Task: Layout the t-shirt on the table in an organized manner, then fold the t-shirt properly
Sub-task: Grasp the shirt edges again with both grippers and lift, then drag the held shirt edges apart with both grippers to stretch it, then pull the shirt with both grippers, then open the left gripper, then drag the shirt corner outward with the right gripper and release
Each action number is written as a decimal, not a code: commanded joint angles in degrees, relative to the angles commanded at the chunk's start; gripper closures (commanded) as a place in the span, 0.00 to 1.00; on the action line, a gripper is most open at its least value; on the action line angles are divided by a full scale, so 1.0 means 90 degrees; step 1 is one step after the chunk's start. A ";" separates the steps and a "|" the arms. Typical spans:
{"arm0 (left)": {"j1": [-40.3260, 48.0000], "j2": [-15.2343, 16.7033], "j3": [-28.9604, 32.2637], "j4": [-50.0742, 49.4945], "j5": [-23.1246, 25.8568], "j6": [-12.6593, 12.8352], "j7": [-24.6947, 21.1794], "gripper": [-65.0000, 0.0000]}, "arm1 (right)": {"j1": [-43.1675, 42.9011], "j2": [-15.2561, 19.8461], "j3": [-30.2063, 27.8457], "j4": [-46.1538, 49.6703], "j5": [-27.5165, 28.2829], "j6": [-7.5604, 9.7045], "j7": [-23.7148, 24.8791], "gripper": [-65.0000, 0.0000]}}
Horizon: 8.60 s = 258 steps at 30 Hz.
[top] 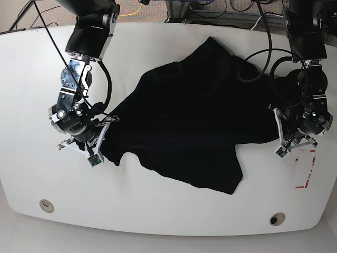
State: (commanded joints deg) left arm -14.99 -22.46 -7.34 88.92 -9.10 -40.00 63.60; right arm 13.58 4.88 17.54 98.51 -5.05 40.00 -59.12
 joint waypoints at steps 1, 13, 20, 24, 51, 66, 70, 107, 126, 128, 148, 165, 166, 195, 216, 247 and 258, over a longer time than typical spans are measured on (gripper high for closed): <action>-0.0020 0.0000 0.0000 0.0000 0.0000 0.0000 0.0000 0.91 | -0.0020 0.0000 0.0020 0.0000 0.0000 0.0000 0.0000 0.99; 0.0010 0.0010 0.0518 -0.0020 0.0000 0.0000 -0.0234 0.65 | -0.0225 0.0000 0.0059 -0.0283 0.0000 0.0000 0.0049 0.98; -0.0010 0.0000 0.0606 -0.0244 -0.0010 0.0000 -0.0264 0.39 | -0.0254 0.0010 0.0166 -0.0537 0.0000 0.0000 0.0391 0.56; -0.0029 -0.0127 0.0606 -0.0234 -0.0020 0.0000 -0.0264 0.37 | -0.0254 0.0010 0.0293 -0.0508 0.0000 0.0000 0.0391 0.31; 0.2120 -0.0508 -0.0039 0.2579 -0.1661 0.0000 0.0781 0.38 | 0.0869 0.0195 0.0283 -0.2862 0.0078 0.0000 0.1553 0.13; 0.3565 0.0498 -0.0010 0.2667 -0.2110 0.0000 0.0772 0.38 | 0.1211 0.0547 0.0283 -0.4757 0.0078 0.0000 0.2647 0.23; 0.3780 0.0645 -0.0010 0.2667 -0.2110 0.0000 0.0772 0.38 | 0.1162 0.0537 0.0283 -0.4767 0.0078 0.0000 0.2676 0.38; 0.3946 0.0996 0.1875 0.2579 -0.1416 0.0000 0.0742 0.47 | 0.0762 0.0567 0.0283 -0.4718 0.0537 0.0000 0.2676 0.27; 0.3683 0.0361 0.1846 0.1328 -0.0518 0.0000 0.0137 0.96 | 0.0342 0.0381 0.0283 -0.3468 0.0547 0.0000 0.2266 0.84; 0.3683 0.0186 0.1836 0.1328 -0.0508 0.0000 0.0078 0.96 | 0.0205 0.0352 0.0283 -0.3263 0.0547 0.0000 0.2149 0.88; 0.3341 -0.1475 0.0264 0.0576 -0.0527 0.0000 -0.0156 0.96 | -0.1455 -0.0225 0.0244 -0.1319 0.0508 0.0000 0.1563 0.88; 0.3302 -0.1924 0.0078 0.0694 -0.0537 0.0000 -0.0127 0.67 | -0.2198 -0.0361 0.0244 -0.0078 0.0508 0.0000 0.1241 0.22; 0.3302 -0.1924 0.0068 0.0752 -0.0537 0.0000 -0.0127 0.63 | -0.2256 -0.0381 0.0244 0.0059 0.0508 0.0000 0.1241 0.18; 0.3282 -0.1094 -0.1104 0.2139 -0.0547 0.0000 -0.0127 0.60 | 0.0713 -0.0352 0.0244 -0.3233 0.0508 0.0000 0.1836 0.04; 0.3009 -0.0410 -0.1797 0.2129 -0.0498 0.0000 -0.0117 0.60 | 0.0410 -0.0625 -0.0508 -0.4054 0.0537 0.0000 0.2315 0.05; 0.3145 -0.0225 -0.1475 0.2090 -0.0488 0.0000 -0.0117 0.60 | 0.1143 0.0342 -0.0606 -0.4034 0.0498 0.0000 0.2501 0.98; 0.3175 -0.0225 -0.1221 0.2090 -0.0527 0.0000 -0.0117 0.60 | 0.1485 0.0684 -0.0615 -0.4063 0.0498 0.0000 0.2520 0.84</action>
State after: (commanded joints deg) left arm 13.58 -24.48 -18.33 107.74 -13.85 -40.00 62.55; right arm 26.95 11.03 12.00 61.93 -0.57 40.00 -36.44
